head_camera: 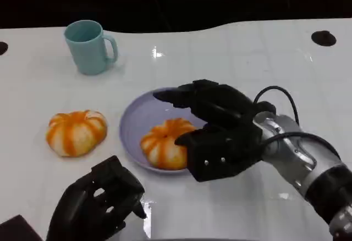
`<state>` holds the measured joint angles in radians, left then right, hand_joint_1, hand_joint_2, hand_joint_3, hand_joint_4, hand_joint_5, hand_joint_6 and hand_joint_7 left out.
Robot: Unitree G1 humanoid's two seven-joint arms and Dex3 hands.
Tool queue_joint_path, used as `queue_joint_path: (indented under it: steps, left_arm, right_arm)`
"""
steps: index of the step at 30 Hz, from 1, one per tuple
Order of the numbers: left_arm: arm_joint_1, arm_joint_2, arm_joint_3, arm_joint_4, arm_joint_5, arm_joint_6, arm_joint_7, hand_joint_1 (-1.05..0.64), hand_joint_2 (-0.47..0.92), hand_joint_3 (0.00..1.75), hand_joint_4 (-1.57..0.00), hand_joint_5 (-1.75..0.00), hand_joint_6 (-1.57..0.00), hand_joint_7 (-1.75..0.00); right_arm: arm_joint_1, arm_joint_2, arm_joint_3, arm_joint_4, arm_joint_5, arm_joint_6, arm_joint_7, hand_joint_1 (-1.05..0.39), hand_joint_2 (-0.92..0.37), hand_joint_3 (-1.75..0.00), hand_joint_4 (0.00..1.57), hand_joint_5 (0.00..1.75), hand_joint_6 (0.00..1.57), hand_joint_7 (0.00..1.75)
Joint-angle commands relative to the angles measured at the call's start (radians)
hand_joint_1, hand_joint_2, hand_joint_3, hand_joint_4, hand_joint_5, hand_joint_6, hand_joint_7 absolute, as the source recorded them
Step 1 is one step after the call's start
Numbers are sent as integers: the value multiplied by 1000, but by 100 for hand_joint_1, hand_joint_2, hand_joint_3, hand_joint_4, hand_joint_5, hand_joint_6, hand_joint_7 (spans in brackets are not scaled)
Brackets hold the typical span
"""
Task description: Grasp the bread from the table and place it into the plate.
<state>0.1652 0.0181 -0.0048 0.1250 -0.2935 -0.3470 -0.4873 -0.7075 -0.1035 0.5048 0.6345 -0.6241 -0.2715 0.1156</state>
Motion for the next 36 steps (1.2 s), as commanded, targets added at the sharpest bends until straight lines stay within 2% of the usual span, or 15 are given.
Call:
queue_joint_path:
  steps: [1, 6, 12, 22, 26, 27, 28, 30, 32, 34, 36]
  left_arm:
    - [6, 8, 2, 2, -2, -9, -5, -57, 92, 30, -63, -175, -61, -144]
    - [13, 7, 0, -3, -1, -8, -1, -58, 92, 29, -63, -175, -61, -143]
    - [16, 8, 1, -15, -7, -3, -2, -57, 92, 29, -64, -175, -62, -142]
    - [17, 10, -1, -19, -1, -1, 3, -57, 92, 31, -62, -175, -60, -142]
    - [17, 10, 0, -20, -1, 1, 4, -57, 92, 31, -62, -175, -60, -142]
    - [18, 10, 0, -22, -2, 3, 4, -57, 92, 31, -62, -175, -60, -142]
    - [18, 11, 0, -25, -1, 8, 6, -57, 92, 31, -61, -175, -60, -142]
    - [19, 11, 0, -28, -2, 12, 8, -57, 92, 31, -61, -175, -60, -142]
    - [18, 11, 0, -30, 0, 12, 8, -56, 92, 31, -61, -175, -60, -141]
    - [16, 11, 1, -25, -1, 9, 4, -57, 92, 31, -61, -175, -60, -141]
    - [15, 11, 2, -23, -1, 7, 4, -57, 92, 31, -61, -175, -60, -141]
  right_arm:
    - [71, -51, -31, -135, 31, 18, 37, -64, -92, -27, 1, 30, 21, 1]
    - [151, -86, -59, -239, 51, -1, 29, -61, -92, -26, 4, 35, 24, 2]
    - [255, -119, -106, -306, 75, -94, -54, -56, -92, -19, 15, 45, 33, 6]
    - [420, -158, -184, -385, 120, -240, -142, -36, -90, -9, 44, 76, 67, 20]
    - [488, -177, -217, -406, 128, -297, -172, -29, -89, -13, 63, 102, 87, 34]
    - [502, -179, -225, -413, 124, -307, -183, -28, -86, -18, 66, 109, 88, 43]
    - [516, -180, -232, -419, 123, -315, -192, -26, -79, -31, 68, 118, 88, 59]
    - [543, -182, -246, -425, 138, -338, -203, -21, -53, -82, 76, 132, 87, 93]
    - [567, -182, -260, -426, 153, -354, -207, -20, -41, -105, 78, 145, 85, 114]
    - [586, -181, -272, -427, 163, -363, -210, -19, -36, -116, 76, 157, 80, 125]
    - [603, -183, -281, -432, 169, -369, -209, -17, -33, -121, 75, 162, 78, 128]
